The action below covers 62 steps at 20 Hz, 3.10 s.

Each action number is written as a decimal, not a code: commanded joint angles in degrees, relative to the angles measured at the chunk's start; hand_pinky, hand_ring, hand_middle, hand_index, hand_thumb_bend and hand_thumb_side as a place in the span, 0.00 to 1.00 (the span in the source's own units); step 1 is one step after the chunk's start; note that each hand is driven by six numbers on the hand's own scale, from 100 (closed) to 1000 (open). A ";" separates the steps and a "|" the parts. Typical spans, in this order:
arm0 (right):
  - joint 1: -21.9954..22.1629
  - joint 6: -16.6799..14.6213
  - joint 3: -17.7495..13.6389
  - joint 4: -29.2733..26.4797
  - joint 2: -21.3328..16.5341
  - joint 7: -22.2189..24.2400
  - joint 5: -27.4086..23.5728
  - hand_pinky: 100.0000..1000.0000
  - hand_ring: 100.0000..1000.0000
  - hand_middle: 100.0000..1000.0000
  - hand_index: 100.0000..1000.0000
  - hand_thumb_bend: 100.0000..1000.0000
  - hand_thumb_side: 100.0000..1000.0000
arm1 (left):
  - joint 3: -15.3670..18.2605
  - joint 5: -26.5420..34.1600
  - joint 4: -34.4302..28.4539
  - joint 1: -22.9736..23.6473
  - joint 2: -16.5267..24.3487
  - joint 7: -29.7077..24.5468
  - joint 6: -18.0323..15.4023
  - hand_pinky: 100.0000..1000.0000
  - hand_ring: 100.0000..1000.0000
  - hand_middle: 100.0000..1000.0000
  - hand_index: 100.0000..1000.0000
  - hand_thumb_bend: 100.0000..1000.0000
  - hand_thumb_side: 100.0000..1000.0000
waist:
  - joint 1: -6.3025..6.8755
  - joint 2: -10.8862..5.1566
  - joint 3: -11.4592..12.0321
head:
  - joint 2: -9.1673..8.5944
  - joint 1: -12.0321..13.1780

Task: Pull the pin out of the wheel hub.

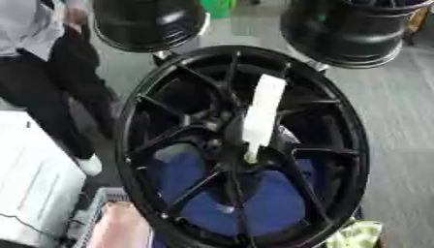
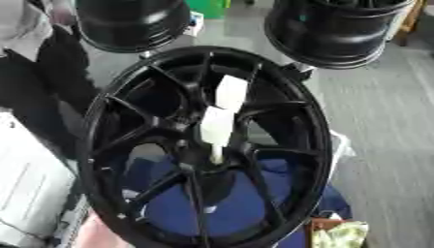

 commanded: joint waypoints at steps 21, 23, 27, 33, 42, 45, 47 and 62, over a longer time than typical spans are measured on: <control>-0.98 0.96 -0.11 -1.44 -3.10 1.33 1.44 0.85 0.68 0.75 0.81 0.00 0.45 | 0.57 -0.22 -0.88 0.00 1.50 0.14 -0.37 0.60 0.98 0.70 0.74 0.46 0.70 | 1.42 0.67 -1.27 | -0.23 -3.73; -0.81 1.01 -0.24 -1.52 -3.21 1.28 1.56 0.85 0.68 0.75 0.81 0.00 0.45 | 0.64 -0.28 -0.88 0.05 1.58 0.13 -0.37 0.60 0.98 0.70 0.74 0.46 0.70 | 1.39 0.64 -1.34 | -0.33 -3.78; -0.92 1.14 -0.18 -1.69 -3.55 1.50 1.81 0.85 0.68 0.75 0.81 0.00 0.44 | 0.77 -0.41 -0.88 -0.01 1.77 0.28 -0.45 0.60 0.98 0.70 0.74 0.46 0.70 | 1.19 0.69 -1.13 | -0.33 -3.76; -1.97 2.80 1.54 -2.34 -6.19 4.01 2.96 0.86 0.69 0.76 0.82 0.00 0.39 | 0.82 -0.57 -0.88 0.26 2.08 0.38 -0.48 0.60 0.98 0.70 0.74 0.46 0.70 | 0.72 0.83 -1.09 | -0.31 -3.52; -9.85 10.43 10.75 -4.71 -13.25 25.37 10.64 0.87 0.80 0.81 0.87 0.00 0.25 | 0.03 -0.59 -0.88 0.06 3.30 -0.48 -0.14 0.60 0.98 0.70 0.74 0.46 0.70 | 0.16 1.35 -1.23 | -0.95 -3.05; -16.48 10.75 15.67 -1.34 -11.85 34.83 15.81 0.88 0.84 0.82 0.88 0.00 0.28 | -0.17 -0.60 -0.88 -0.10 3.65 -0.72 -0.10 0.60 0.98 0.70 0.74 0.46 0.70 | -0.24 1.43 -1.44 | -1.22 -3.12; -21.62 9.61 19.35 2.67 -9.15 41.33 20.19 0.88 0.86 0.83 0.89 0.00 0.32 | -0.31 -0.55 -0.88 -0.21 3.81 -0.88 -0.09 0.60 0.98 0.70 0.74 0.46 0.70 | -0.45 1.40 -1.65 | -1.24 -3.17; -42.51 -1.29 29.65 30.48 13.94 58.20 36.12 0.89 0.89 0.86 0.90 0.00 0.57 | -0.42 -0.43 -0.88 -0.36 3.51 -1.08 -0.08 0.60 0.98 0.70 0.74 0.46 0.70 | -0.45 1.08 -2.29 | -1.36 -3.77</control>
